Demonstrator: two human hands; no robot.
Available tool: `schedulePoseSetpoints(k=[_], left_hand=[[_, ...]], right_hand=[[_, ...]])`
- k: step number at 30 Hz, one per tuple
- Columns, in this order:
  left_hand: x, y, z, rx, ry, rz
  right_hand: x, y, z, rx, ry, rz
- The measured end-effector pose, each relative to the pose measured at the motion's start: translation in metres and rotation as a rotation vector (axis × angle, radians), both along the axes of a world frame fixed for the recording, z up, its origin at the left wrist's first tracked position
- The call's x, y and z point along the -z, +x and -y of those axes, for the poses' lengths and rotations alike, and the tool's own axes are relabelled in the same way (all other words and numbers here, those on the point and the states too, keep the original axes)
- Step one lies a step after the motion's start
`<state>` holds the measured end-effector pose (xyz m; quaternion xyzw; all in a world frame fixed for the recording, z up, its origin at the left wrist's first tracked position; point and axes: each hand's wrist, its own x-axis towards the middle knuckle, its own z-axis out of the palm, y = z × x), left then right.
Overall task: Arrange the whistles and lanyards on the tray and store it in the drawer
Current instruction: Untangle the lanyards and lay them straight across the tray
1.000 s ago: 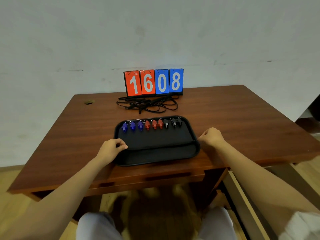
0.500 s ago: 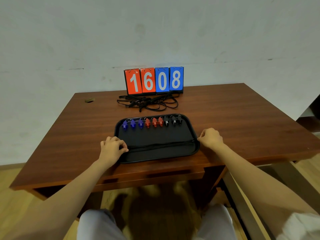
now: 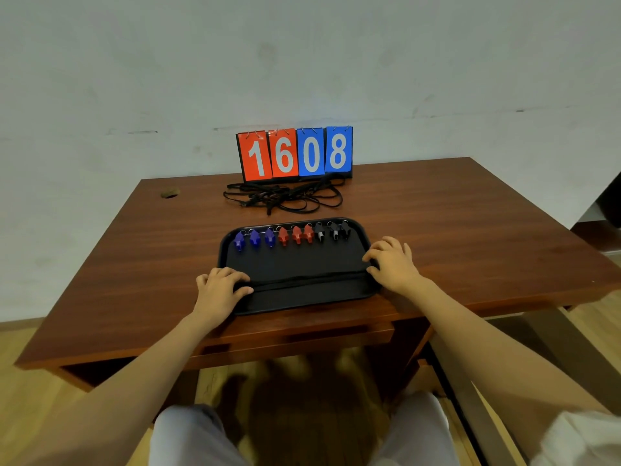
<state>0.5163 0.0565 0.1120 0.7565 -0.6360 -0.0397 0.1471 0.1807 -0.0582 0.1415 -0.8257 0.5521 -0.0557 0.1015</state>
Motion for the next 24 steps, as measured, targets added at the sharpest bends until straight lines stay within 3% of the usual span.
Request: schedulePoseSetpoints(k=[7, 13, 24], left_hand=[[0.000, -0.004, 0.000, 0.000, 0.002, 0.024], [-0.009, -0.029, 0.015, 0.086, -0.063, -0.034], [-0.063, -0.059, 0.133, 0.074, -0.166, -0.114]], right_hand=[[0.007, 0.004, -0.001, 0.004, 0.020, -0.057], [-0.005, 0.026, 0.003, -0.077, -0.055, 0.040], [-0.064, 0.095, 0.099, -0.124, -0.140, 0.137]])
